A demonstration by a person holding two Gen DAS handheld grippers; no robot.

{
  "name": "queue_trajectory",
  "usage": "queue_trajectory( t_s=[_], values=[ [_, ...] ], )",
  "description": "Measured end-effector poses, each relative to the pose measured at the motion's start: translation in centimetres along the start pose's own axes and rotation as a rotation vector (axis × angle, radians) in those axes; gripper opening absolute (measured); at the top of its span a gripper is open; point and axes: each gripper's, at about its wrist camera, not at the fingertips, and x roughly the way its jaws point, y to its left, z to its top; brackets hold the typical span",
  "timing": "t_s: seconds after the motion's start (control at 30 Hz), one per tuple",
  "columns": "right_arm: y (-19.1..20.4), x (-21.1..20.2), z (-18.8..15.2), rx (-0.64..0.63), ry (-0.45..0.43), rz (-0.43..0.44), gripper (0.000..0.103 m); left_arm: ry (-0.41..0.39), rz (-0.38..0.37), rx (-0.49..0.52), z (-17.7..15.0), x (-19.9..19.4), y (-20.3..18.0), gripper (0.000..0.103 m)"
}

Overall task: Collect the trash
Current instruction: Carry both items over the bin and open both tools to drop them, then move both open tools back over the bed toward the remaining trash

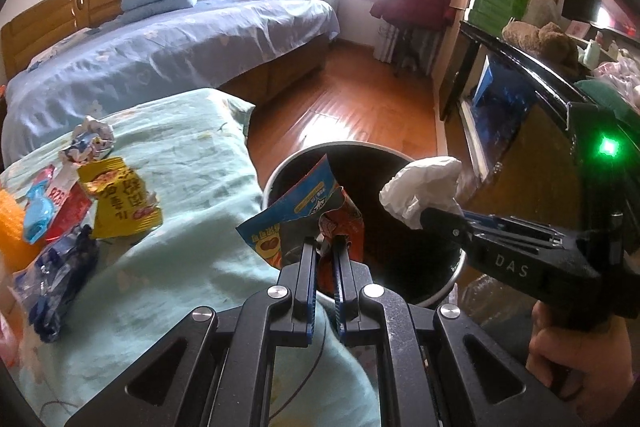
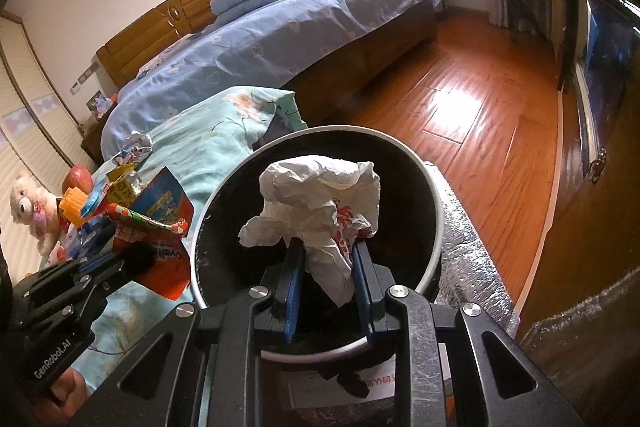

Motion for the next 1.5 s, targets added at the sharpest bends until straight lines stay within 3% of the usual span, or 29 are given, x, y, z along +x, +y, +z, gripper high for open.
queue_trajectory(
  t_s=[0.57, 0.63, 0.8, 0.87, 1.1, 1.5],
  values=[
    [-1.1, 1.0, 1.2, 0.014, 0.018, -0.020, 0.027, 0.044, -0.021, -0.016, 0.9, 2.7, 0.3, 0.007],
    [-1.2, 1.1, 1.3, 0.014, 0.021, -0.027, 0.028, 0.044, -0.022, -0.016, 0.9, 2.7, 0.2, 0.013],
    [-1.2, 0.9, 1.3, 0.021, 0.017, -0.027, 0.035, 0.018, -0.009, -0.019, 0.5, 2.0, 0.3, 0.044],
    [-1.2, 0.8, 1.3, 0.026, 0.017, -0.024, 0.045, 0.009, -0.001, -0.025, 0.1, 1.4, 0.6, 0.049],
    [-0.1, -0.2, 0.4, 0.041, -0.021, 0.006, 0.070, -0.024, 0.042, -0.068, -2.4, -1.4, 2.3, 0.060],
    [6.3, -0.8, -2.5, -0.013, -0.025, 0.093, 0.076, -0.043, 0.131, -0.175, -7.9, -7.7, 6.3, 0.061]
  ],
)
